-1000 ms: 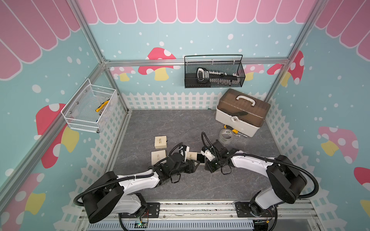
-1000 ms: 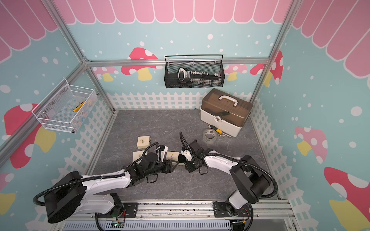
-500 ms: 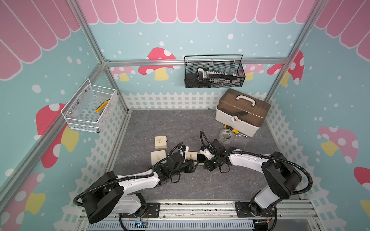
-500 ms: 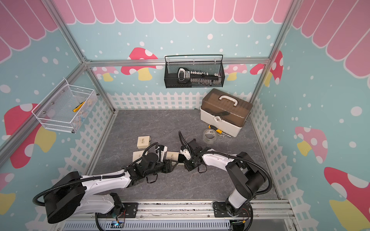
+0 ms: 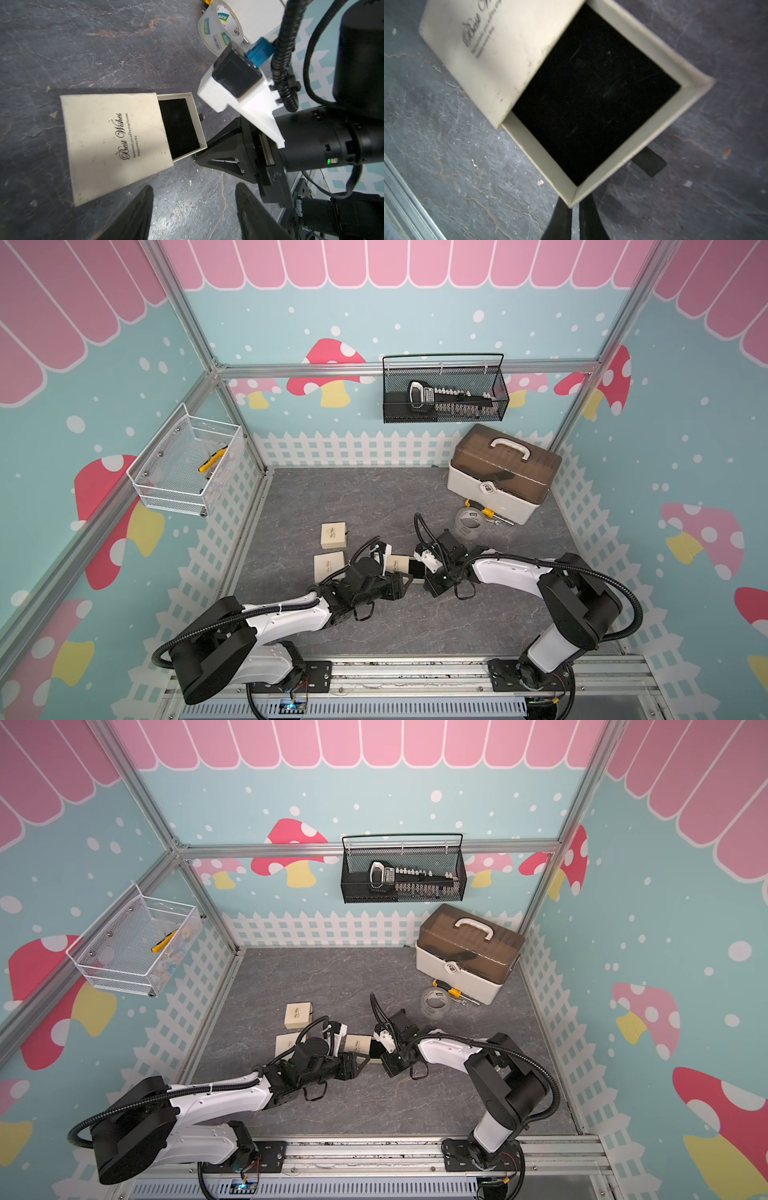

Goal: Place the earrings into the drawer-style jewelry box
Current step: Pick up the earring from the center of the board, then insert the earring into the inner lining.

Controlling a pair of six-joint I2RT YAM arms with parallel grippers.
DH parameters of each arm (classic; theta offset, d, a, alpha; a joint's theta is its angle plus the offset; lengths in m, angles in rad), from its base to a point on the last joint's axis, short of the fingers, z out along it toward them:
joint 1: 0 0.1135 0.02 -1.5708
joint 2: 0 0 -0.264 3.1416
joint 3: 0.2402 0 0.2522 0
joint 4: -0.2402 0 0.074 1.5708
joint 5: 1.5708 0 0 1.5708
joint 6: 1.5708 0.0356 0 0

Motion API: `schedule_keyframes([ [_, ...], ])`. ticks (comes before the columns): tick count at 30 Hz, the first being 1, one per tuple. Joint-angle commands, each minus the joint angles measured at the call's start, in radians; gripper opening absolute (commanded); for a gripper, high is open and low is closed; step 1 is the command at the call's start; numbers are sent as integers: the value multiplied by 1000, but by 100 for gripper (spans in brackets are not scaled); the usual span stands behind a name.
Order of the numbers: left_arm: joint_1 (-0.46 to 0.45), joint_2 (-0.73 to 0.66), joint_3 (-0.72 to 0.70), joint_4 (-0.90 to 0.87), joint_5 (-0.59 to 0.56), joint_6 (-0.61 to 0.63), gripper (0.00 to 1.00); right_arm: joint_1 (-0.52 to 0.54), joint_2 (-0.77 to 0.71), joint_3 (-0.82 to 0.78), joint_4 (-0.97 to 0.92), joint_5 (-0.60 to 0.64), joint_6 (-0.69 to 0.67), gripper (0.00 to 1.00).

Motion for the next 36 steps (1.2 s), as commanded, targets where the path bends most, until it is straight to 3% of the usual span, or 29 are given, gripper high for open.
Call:
schedule_keyframes([
  [1,0,-16,17,-17,-18,5,64,-6,9,9,3,-15,-9,6],
  [7,6,-21,19,-26,-18,9,64,-6,-14,-7,1,-24,9,0],
  [21,52,-42,23,-45,-10,28,64,-6,-178,-56,-82,11,79,0],
  [31,134,28,86,-4,70,49,63,-43,-190,75,-111,-9,471,0],
  [36,168,80,122,19,121,75,62,-105,-158,93,-66,-106,610,0],
])
